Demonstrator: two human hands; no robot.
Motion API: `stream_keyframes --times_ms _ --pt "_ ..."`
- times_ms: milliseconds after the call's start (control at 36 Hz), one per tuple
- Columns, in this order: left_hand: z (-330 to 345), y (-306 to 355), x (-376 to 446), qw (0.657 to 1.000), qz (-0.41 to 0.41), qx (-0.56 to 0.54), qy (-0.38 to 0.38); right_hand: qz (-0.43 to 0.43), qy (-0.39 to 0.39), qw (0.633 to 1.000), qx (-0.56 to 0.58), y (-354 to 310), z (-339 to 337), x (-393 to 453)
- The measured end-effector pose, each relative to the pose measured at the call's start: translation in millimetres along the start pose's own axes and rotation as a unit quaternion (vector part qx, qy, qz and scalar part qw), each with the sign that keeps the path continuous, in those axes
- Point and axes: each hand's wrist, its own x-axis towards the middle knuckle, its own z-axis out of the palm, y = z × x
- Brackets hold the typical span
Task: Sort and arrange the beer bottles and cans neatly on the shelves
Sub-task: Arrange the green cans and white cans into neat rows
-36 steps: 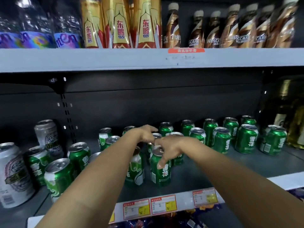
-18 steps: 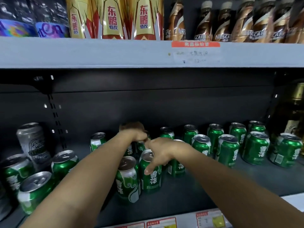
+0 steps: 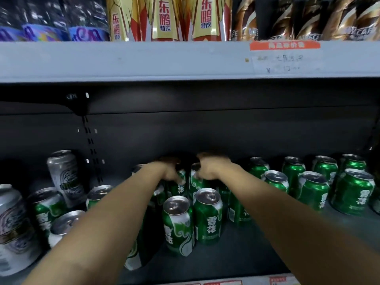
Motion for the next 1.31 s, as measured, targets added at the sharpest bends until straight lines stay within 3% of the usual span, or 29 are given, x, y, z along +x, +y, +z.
stream_keyframes --times_ms 111,389,500,611,778,917,1056,1306 --pt "0 -1 -4 0.995 0.011 0.045 0.093 0.001 -0.014 1.000 -0.012 -3 14 13" --pt "-7 -27 -15 0.971 -0.057 0.205 0.106 0.041 -0.005 0.999 0.021 0 22 30" --pt "-6 -22 -18 0.975 -0.052 0.200 0.088 0.067 0.014 0.997 0.044 1 22 31" --pt "0 -10 -14 0.970 0.017 0.201 0.134 0.074 0.041 0.995 0.049 -1 26 33" --pt "9 5 -7 0.981 0.068 0.139 0.113 0.007 -0.046 0.992 0.115 5 19 36" --pt "14 0 -4 0.994 0.070 0.023 0.082 -0.030 -0.100 0.980 0.171 7 21 37" --pt "11 -2 -5 0.992 0.090 -0.040 0.073 0.004 -0.015 0.994 0.106 8 22 42" --pt "17 -1 -2 0.990 0.073 0.039 0.117 0.007 -0.010 0.990 0.140 8 23 49"
